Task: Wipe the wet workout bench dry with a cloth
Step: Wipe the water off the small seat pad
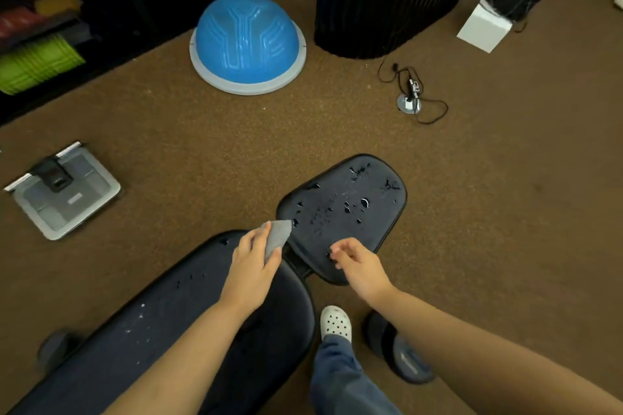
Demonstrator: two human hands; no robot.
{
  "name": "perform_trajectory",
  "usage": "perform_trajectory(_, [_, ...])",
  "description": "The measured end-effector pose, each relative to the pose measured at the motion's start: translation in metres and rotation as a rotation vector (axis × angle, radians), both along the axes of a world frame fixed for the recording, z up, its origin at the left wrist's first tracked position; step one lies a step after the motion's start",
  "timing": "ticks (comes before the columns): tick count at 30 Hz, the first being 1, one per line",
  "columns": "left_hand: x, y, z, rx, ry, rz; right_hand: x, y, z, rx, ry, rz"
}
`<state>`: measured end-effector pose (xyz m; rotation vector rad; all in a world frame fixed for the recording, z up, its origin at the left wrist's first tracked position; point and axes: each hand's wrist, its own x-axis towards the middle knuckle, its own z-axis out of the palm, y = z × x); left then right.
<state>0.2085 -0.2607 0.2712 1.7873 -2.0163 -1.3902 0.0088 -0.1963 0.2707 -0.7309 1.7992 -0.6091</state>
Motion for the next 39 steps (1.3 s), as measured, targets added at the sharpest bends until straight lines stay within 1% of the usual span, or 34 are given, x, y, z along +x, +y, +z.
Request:
perform_trajectory(3, [-0.032,-0.017,-0.030,-0.009,-0.061,0.072,-0.050,-0.012,-0.035,-0.013,0.217,0.017])
perform_trajectory(5, [-0.049,-0.023,-0.050,-0.015,-0.100,0.092,-0.074,-0.016,-0.058,-0.028,0.336,0.076])
perform_trajectory(10, [-0.079,-0.035,-0.096,-0.059,-0.167,0.124,-0.111,-0.022,-0.106,-0.168,0.543,0.228])
perform_trajectory(11, [-0.082,-0.037,-0.104,-0.087,-0.194,0.136,-0.116,-0.024,-0.113,-0.190,0.579,0.221])
perform_trajectory(13, [-0.088,-0.042,-0.118,-0.140,-0.252,0.164,-0.126,-0.029,-0.127,-0.206,0.624,0.138])
perform_trajectory(15, [-0.093,-0.046,-0.130,-0.178,-0.294,0.178,-0.137,-0.036,-0.138,-0.219,0.644,0.034])
perform_trajectory(17, [-0.098,-0.050,-0.138,-0.213,-0.306,0.155,-0.148,-0.043,-0.146,-0.236,0.658,-0.025])
perform_trajectory(22, [-0.107,-0.060,-0.154,-0.262,-0.321,0.035,-0.171,-0.062,-0.155,-0.217,0.600,-0.153])
perform_trajectory(28, [-0.125,-0.088,-0.162,-0.270,-0.409,-0.094,-0.192,-0.082,-0.161,-0.082,0.301,-0.441])
perform_trajectory(31, [-0.137,-0.108,-0.166,-0.310,-0.460,-0.173,-0.194,-0.090,-0.166,-0.065,0.205,-0.408])
perform_trajectory(34, [-0.155,-0.123,-0.168,-0.339,-0.444,-0.241,-0.189,-0.097,-0.170,-0.077,0.199,-0.375])
perform_trajectory(39, [-0.198,-0.138,-0.170,-0.363,-0.397,-0.329,-0.184,-0.097,-0.177,-0.143,0.202,-0.448])
